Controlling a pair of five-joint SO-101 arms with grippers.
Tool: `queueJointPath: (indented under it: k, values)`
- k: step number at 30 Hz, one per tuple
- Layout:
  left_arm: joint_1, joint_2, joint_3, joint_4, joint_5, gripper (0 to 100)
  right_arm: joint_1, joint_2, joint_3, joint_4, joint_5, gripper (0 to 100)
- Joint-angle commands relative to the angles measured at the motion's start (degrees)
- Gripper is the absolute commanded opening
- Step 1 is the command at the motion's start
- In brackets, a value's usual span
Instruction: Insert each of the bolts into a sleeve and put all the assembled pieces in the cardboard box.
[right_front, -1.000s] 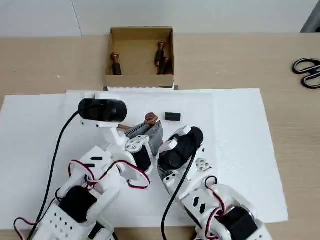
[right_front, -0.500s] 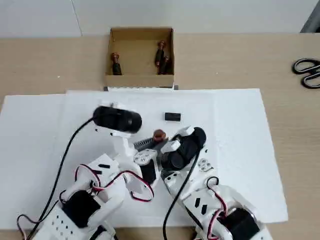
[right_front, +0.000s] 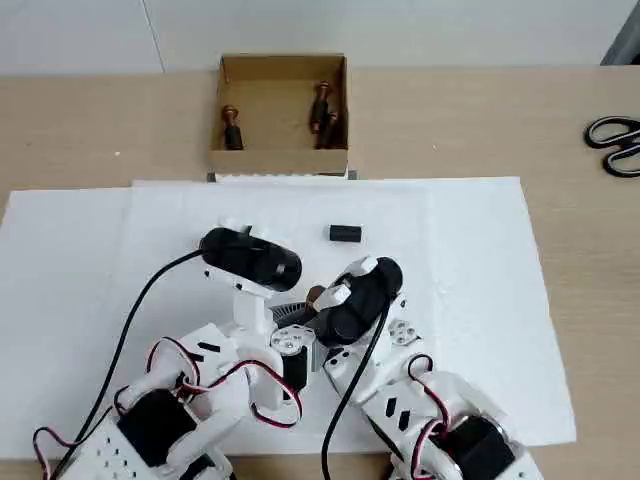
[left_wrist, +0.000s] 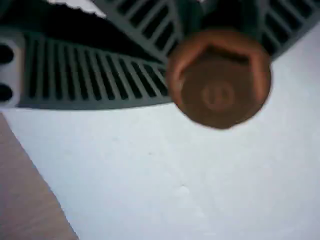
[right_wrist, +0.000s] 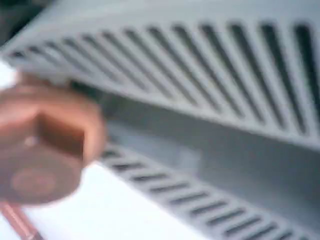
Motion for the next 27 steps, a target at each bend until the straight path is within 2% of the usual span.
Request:
queueJointPath:
  k: [1,4,10,20,25,27]
  values:
    - [3.1,0.0,0.0,1.6,-1.8,1,0.3,-0.5,-1.6,-1.8,0.5,0.2]
    - [3.1,0.0,0.0,2.0,-5.1,6,0.3,-0.4,-1.6,-1.8,0.5,0.2]
    - [3.0,0.0,-0.4,4.5,-5.6,19,0.3,-0.2,-1.4,-1.8,0.5,0.2]
    - [2.5,0.2,-4.9,6.2,-6.8,20,0.4,-0.1,-1.3,-1.5,0.5,0.2]
    - [-6.2,0.0,-8.9,6.1,-12.4,19,0.7,0.0,-0.2,-1.3,0.5,0.2]
    - [-10.3,0.0,-9.6,6.1,-14.9,15,1.8,-0.3,0.9,-1.3,0.4,0.2]
